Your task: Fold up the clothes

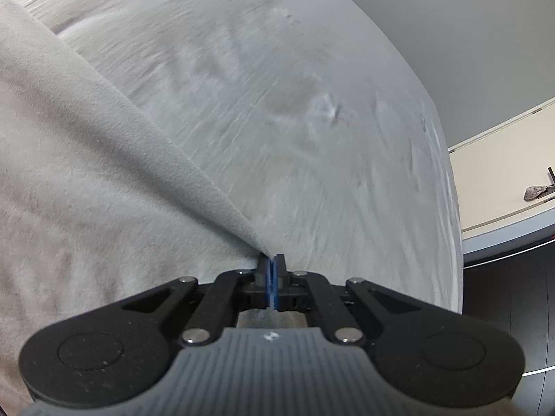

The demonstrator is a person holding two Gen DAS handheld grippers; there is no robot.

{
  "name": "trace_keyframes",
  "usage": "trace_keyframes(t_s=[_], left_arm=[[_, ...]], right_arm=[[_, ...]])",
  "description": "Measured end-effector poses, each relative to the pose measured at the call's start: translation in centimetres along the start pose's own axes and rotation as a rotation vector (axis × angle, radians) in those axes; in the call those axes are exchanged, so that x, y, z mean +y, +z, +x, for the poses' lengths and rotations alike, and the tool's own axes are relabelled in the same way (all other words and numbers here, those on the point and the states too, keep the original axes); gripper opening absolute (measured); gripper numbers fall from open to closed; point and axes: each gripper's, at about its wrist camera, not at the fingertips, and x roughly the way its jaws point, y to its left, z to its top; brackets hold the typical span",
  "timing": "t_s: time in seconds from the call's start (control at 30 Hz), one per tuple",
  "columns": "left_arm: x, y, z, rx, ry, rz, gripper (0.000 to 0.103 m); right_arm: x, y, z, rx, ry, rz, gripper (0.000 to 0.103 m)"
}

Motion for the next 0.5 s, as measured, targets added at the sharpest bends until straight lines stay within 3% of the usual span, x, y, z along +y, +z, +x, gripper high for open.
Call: trace_keyframes(t_s=[0.17,0.23,0.33,0.5], left_arm=[[0.3,0.1,0.6,-0.047,-0.006,-0.052,0.022],[1.4,-0.7,-0.6,-0.092,-0.036,-0.118,0.034],[2.9,-2.2,-2.6,-0.131,-0.078,-0.233,0.036],[3.7,-5.5,-4.8,-0.149,-0.173,-0.409,0.036]], right_arm=[[-0.4,-0.5,-1.3,-0.032,-0.021,0.075,0.008],[-0.4,-0.7,-2.6,-0.054,-0.019,0.129,0.011],[-0.4,-1.1,-4.6,-0.087,-0.012,0.215,0.018],[0.9,-1.6,-8.8,-0.139,0.076,0.421,0.019]])
